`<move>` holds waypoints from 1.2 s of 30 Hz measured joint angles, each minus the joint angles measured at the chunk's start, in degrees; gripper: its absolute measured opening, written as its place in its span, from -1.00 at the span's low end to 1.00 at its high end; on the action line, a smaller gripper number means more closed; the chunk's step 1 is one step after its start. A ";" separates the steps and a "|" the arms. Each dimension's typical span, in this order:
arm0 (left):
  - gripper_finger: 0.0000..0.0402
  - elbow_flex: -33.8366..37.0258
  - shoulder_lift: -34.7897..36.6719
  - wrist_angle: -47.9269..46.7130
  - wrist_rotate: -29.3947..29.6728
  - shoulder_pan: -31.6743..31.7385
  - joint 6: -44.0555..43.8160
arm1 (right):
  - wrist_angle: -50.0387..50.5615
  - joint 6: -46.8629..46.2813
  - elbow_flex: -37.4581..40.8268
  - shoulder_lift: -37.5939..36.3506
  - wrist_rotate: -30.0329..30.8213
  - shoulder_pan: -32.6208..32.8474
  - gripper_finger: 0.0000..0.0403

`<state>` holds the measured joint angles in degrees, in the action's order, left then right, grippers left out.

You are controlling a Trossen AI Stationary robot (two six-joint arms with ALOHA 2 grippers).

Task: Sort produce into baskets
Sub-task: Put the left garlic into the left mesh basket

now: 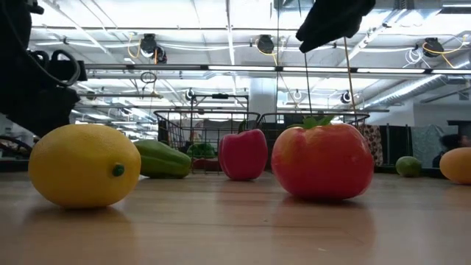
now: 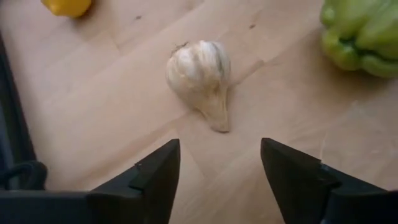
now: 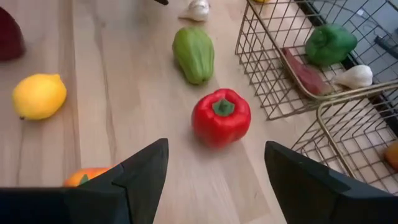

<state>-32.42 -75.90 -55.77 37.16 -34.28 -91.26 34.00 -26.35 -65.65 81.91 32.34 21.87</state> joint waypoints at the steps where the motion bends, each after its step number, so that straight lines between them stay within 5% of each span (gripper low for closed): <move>1: 0.19 -0.11 0.00 -0.82 -0.04 0.00 -0.02 | -0.20 -0.02 -0.02 0.00 0.24 0.01 0.28; 36: 0.70 0.89 -4.86 6.87 8.75 7.00 1.57 | -1.29 0.00 -0.02 0.04 0.64 0.42 0.28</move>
<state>-31.53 -80.76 -48.89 45.91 -27.29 -89.69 32.71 -26.35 -65.67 81.95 32.97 22.28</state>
